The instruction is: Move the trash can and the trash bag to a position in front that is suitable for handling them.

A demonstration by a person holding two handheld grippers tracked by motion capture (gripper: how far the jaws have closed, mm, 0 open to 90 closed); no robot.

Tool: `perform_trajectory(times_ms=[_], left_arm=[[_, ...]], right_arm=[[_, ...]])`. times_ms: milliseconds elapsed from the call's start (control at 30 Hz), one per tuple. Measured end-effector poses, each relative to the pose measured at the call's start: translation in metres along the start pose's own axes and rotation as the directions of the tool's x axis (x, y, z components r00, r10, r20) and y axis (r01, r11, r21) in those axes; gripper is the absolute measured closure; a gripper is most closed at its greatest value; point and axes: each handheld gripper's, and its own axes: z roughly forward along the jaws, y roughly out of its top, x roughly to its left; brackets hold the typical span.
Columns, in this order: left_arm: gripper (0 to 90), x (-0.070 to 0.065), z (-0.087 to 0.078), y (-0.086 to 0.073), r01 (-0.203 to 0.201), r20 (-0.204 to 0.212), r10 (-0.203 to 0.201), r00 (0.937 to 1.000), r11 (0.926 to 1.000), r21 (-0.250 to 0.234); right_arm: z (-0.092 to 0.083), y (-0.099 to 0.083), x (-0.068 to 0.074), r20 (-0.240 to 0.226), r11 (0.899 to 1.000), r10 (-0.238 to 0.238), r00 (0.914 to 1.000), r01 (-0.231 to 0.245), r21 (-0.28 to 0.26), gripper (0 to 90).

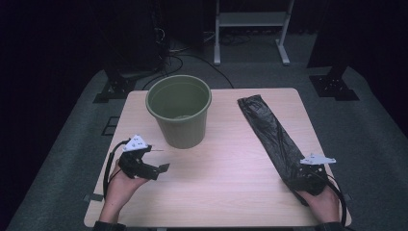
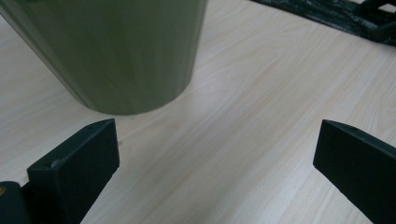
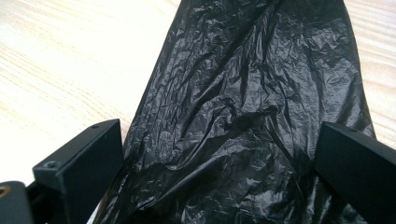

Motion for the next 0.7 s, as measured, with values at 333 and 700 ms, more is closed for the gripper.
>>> perform_trajectory(times_ms=[333, 700], left_arm=[[0.0, 0.011, -0.013, 0.028, 0.009, -0.006, -0.009, 0.9999, 0.9998, -0.019], [0.0, 0.021, -0.019, 0.049, 0.012, -0.017, -0.013, 0.9998, 0.9993, -0.034]], right_arm=[[0.000, 0.000, 0.000, 0.000, 1.000, 0.000, 1.0000, 0.000, 0.000, 0.4], [0.000, 0.000, 0.000, 0.000, 1.000, 0.000, 1.0000, 0.000, 0.000, 0.4]])
